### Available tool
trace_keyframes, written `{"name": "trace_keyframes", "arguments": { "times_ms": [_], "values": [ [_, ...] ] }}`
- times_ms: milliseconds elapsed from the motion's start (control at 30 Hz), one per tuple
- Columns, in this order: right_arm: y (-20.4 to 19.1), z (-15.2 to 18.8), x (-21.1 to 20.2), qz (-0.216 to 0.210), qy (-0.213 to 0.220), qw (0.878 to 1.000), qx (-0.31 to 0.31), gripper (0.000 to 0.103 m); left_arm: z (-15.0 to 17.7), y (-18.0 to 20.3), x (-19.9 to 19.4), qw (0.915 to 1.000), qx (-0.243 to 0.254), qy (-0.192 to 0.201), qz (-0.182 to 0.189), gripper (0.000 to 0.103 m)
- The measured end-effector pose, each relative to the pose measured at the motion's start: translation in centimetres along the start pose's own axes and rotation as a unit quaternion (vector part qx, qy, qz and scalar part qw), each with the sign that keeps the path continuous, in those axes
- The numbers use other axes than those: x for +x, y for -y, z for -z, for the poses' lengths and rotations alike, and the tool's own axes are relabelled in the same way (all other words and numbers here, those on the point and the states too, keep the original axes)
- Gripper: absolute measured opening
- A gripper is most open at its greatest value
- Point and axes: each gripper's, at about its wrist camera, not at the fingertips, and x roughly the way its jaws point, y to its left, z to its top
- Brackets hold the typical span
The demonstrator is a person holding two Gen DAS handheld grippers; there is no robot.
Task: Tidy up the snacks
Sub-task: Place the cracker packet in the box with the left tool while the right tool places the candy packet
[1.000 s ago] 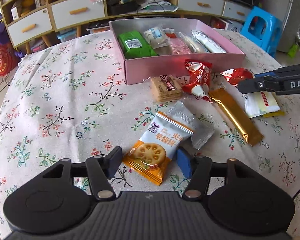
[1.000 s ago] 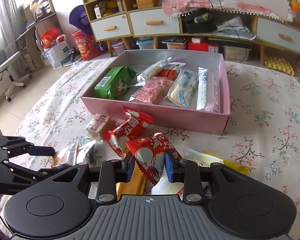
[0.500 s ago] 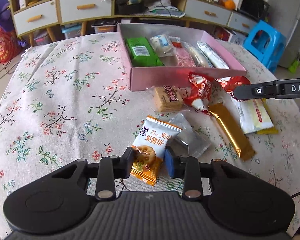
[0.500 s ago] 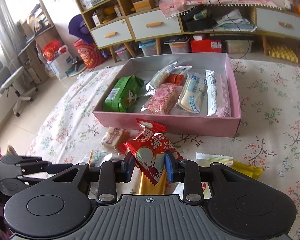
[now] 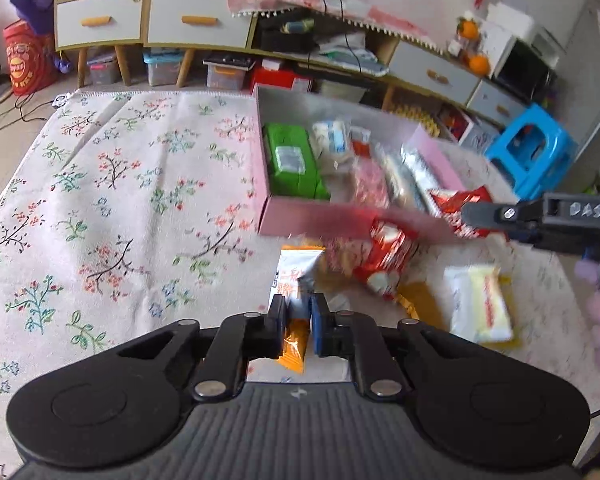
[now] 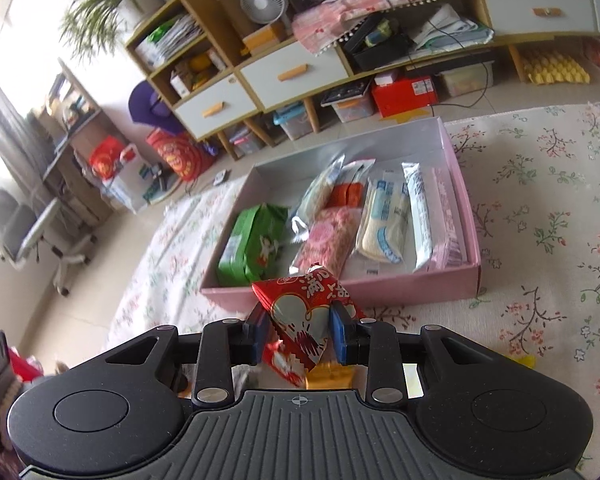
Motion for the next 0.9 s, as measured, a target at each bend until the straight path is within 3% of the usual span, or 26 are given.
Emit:
{"name": "trace_keyframes", "arguments": {
  "times_ms": [400, 533, 733, 900],
  "values": [
    [1.8, -2.4, 1.2, -0.003, 0.026, 0.995, 0.097, 0.030, -3.3, 1.5, 0.1, 0.9967, -0.064, 0.047, 0.020, 0.011],
    [2.2, -2.9, 2.2, -0.016, 0.025, 0.990, 0.138, 0.030, -5.5, 3.2, 1.8, 0.9985, -0.029, 0.047, 0.002, 0.011],
    [2.6, -3.2, 4.0, -0.008, 0.008, 0.984, 0.175, 0.030, -7.7, 3.6, 5.3, 0.9972, -0.053, 0.048, 0.022, 0.011],
    [3.1, -3.2, 5.0, -0.011, -0.007, 0.982, 0.189, 0.030, -7.5, 2.9, 7.8, 0.9965, -0.074, 0.029, 0.025, 0.011]
  ]
}}
